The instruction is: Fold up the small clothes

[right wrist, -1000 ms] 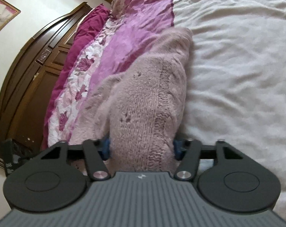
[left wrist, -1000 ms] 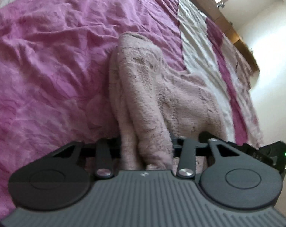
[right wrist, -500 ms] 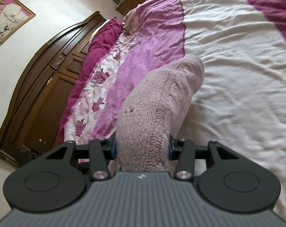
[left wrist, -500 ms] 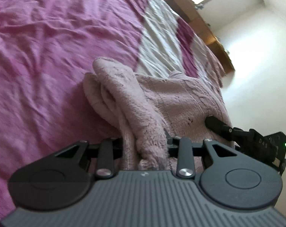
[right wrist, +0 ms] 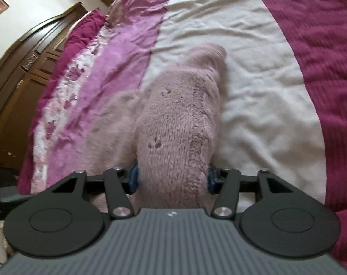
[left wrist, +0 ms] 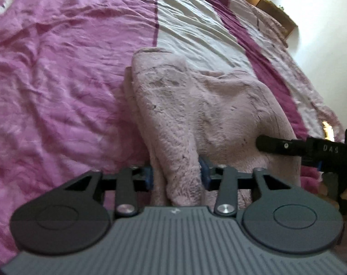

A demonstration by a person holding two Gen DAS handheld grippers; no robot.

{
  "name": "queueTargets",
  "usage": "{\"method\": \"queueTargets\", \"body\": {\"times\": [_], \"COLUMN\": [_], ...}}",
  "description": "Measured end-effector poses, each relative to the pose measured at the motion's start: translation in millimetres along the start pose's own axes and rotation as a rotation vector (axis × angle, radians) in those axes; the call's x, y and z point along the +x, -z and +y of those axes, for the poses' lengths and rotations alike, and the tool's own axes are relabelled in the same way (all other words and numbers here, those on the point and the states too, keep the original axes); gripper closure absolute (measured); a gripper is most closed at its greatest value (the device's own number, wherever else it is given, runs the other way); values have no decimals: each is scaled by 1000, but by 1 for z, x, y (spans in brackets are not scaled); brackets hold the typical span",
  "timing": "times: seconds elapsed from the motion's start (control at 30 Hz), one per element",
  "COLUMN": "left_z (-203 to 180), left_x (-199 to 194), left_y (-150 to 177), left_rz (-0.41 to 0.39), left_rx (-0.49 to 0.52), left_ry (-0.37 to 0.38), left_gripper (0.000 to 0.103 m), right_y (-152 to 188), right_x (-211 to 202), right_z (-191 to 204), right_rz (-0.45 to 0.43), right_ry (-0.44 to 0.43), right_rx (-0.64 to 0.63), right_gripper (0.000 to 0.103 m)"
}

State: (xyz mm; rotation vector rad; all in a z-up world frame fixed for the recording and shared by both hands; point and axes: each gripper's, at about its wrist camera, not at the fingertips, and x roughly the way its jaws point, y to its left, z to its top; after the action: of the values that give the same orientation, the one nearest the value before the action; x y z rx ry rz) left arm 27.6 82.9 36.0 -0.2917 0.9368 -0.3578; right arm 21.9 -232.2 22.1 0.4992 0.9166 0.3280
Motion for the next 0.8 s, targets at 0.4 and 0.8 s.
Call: {"method": "queueTargets", "body": {"times": [0.4, 0.8], "left_z": [-7, -41], "left_x": [-20, -41], "left_y": [12, 39], "left_rz": [-23, 5], "left_rx": [-42, 33], "left_ry": [-110, -227], "left_gripper": [39, 29], "right_y": [25, 65], "right_x": [-27, -71], "right_z": [5, 33], "right_rz": [-94, -177], "right_ry": [39, 67], "right_rx": [-10, -80], "right_gripper": [30, 20]}}
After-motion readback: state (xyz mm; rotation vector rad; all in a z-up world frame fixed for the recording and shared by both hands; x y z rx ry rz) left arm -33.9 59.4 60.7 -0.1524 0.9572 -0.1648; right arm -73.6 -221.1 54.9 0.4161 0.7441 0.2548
